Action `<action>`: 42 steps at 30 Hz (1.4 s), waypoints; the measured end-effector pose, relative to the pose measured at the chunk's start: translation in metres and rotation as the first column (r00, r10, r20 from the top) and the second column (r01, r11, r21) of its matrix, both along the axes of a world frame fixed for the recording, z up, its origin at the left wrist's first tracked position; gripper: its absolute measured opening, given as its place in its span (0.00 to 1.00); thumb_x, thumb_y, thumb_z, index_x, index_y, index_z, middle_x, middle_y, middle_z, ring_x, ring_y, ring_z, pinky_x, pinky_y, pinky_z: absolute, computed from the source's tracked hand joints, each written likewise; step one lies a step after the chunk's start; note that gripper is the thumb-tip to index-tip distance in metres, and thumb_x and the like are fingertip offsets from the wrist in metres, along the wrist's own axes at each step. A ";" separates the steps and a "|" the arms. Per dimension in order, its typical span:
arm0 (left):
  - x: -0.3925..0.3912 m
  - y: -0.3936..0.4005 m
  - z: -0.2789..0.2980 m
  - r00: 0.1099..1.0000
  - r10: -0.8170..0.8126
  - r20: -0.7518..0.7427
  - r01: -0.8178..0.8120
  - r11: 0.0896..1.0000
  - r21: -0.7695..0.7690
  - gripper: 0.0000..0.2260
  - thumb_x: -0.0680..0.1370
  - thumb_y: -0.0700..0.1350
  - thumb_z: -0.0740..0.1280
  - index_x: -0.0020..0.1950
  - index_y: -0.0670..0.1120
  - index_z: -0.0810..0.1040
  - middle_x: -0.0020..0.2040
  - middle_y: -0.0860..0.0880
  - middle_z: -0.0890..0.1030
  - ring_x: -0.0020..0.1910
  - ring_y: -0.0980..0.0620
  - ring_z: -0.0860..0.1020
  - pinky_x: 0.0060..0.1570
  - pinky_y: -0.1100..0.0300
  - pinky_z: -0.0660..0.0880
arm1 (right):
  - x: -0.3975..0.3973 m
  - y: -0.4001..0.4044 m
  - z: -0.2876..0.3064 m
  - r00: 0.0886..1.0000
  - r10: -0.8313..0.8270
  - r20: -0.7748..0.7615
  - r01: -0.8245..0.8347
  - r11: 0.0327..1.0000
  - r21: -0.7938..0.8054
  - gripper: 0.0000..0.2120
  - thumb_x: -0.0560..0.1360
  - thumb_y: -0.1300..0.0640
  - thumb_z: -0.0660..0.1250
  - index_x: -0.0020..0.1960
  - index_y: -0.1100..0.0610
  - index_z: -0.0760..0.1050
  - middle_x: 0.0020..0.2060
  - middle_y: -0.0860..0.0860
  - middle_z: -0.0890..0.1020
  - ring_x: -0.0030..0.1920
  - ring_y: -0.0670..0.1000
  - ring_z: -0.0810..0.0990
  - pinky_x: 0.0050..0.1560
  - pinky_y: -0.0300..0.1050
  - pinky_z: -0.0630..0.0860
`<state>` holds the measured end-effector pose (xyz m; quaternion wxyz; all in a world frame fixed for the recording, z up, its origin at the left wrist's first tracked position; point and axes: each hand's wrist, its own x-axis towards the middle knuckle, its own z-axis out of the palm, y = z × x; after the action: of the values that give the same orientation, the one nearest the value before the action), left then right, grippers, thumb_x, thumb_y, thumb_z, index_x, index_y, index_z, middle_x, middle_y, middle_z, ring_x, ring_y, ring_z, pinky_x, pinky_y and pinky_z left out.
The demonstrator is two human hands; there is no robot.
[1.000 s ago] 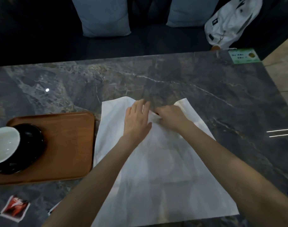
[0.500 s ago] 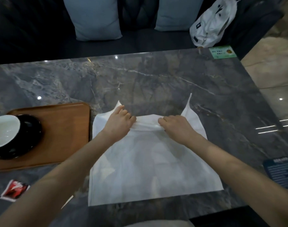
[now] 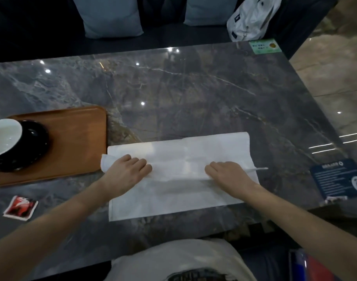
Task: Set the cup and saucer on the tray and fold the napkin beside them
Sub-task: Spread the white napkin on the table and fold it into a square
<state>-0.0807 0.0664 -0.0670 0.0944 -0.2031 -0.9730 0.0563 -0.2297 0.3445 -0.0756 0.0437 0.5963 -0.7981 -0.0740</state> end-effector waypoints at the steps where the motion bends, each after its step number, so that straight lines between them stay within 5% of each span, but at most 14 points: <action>1: 0.007 0.004 -0.004 1.000 0.003 0.004 -0.003 1.000 0.004 0.05 0.69 0.37 0.56 0.43 0.45 0.67 0.30 0.48 0.74 0.24 0.50 0.71 0.26 0.59 0.68 | 0.006 0.006 -0.003 1.000 0.006 0.008 -0.006 1.000 -0.003 0.31 0.46 0.66 0.78 0.40 0.56 0.62 0.27 0.51 0.74 0.22 0.52 0.70 0.22 0.40 0.54; 9: 0.056 0.032 -0.034 0.975 0.116 0.187 -0.123 0.992 0.025 0.07 0.67 0.45 0.57 0.44 0.47 0.67 0.34 0.49 0.76 0.30 0.49 0.74 0.35 0.56 0.60 | 0.038 0.040 -0.024 0.990 0.091 0.104 -0.082 0.992 -0.095 0.21 0.51 0.66 0.77 0.41 0.55 0.75 0.34 0.51 0.78 0.31 0.51 0.75 0.27 0.42 0.69; 18: 0.074 0.043 -0.041 0.982 0.009 0.187 -0.022 0.997 0.070 0.08 0.64 0.39 0.58 0.42 0.47 0.71 0.34 0.49 0.74 0.34 0.49 0.68 0.39 0.58 0.61 | 0.041 0.048 -0.034 0.995 0.045 0.090 -0.034 0.993 -0.117 0.22 0.49 0.70 0.75 0.38 0.58 0.71 0.32 0.53 0.76 0.37 0.51 0.63 0.35 0.43 0.56; 24: 0.077 0.046 -0.042 0.989 0.025 0.148 -0.041 0.993 0.108 0.06 0.68 0.39 0.58 0.38 0.45 0.74 0.33 0.48 0.75 0.36 0.50 0.63 0.38 0.59 0.62 | 0.044 0.051 -0.040 0.995 0.079 0.055 -0.066 0.977 -0.203 0.09 0.62 0.68 0.57 0.38 0.56 0.63 0.30 0.53 0.75 0.36 0.51 0.62 0.35 0.44 0.57; 35: 0.076 0.045 -0.043 0.992 -0.014 0.125 -0.005 0.989 0.146 0.03 0.70 0.40 0.58 0.38 0.47 0.65 0.33 0.48 0.75 0.37 0.50 0.64 0.38 0.58 0.62 | 0.045 0.056 -0.046 0.982 0.178 -0.058 -0.186 0.965 -0.184 0.08 0.66 0.69 0.60 0.38 0.57 0.67 0.33 0.52 0.76 0.34 0.53 0.73 0.37 0.44 0.72; 42: 0.073 0.044 -0.040 0.984 0.028 0.178 -0.047 0.993 0.106 0.07 0.67 0.39 0.57 0.36 0.46 0.74 0.35 0.48 0.76 0.39 0.51 0.66 0.37 0.58 0.62 | 0.042 0.053 -0.044 0.977 0.213 -0.018 -0.213 0.969 -0.122 0.07 0.64 0.67 0.61 0.38 0.57 0.69 0.32 0.52 0.76 0.34 0.54 0.73 0.42 0.45 0.66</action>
<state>-0.0074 0.1108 -0.1073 0.0180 -0.1835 -0.9828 -0.0138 -0.1877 0.3978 -0.1194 0.0902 0.6745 -0.7324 -0.0208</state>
